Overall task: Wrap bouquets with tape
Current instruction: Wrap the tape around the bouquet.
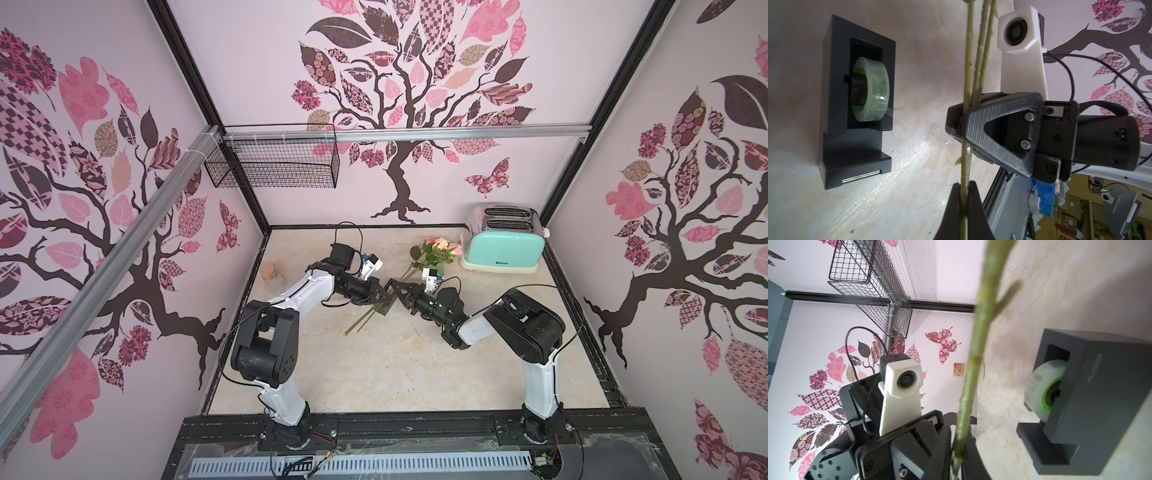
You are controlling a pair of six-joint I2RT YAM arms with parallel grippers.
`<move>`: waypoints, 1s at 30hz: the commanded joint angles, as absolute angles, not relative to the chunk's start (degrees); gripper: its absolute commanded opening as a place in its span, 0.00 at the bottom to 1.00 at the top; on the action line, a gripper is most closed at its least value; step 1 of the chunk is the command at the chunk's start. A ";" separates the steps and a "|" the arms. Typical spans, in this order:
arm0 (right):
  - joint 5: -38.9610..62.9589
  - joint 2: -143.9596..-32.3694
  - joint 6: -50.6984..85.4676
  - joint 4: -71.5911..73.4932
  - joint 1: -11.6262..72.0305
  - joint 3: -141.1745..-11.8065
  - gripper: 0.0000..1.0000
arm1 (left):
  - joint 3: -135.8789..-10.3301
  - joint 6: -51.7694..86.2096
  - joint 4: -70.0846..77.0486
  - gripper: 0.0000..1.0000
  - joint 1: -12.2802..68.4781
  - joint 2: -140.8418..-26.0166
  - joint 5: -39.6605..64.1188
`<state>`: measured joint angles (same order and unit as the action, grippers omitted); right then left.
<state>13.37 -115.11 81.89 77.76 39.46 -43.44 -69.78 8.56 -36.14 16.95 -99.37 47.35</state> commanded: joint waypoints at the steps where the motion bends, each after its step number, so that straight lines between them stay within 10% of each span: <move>1: 14.33 -112.33 80.42 77.78 39.70 -43.03 0.34 | -71.00 4.67 -39.24 0.00 18.32 -97.63 38.06; 5: 14.52 -110.33 80.87 74.24 39.33 -42.09 0.46 | -70.25 1.94 -40.04 0.00 20.79 -96.01 31.23; 23: 19.49 -107.82 81.91 58.90 39.02 -46.62 0.45 | -64.42 -4.75 -35.97 0.00 27.94 -89.12 14.78; 30: 22.59 -108.81 81.78 52.80 39.08 -49.51 0.30 | -64.60 -6.31 -36.27 0.00 30.05 -88.42 10.43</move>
<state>20.32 -110.08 81.95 56.51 39.24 -47.33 -65.01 -4.36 -36.45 28.71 -89.71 13.54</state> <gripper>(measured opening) 0.317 0.054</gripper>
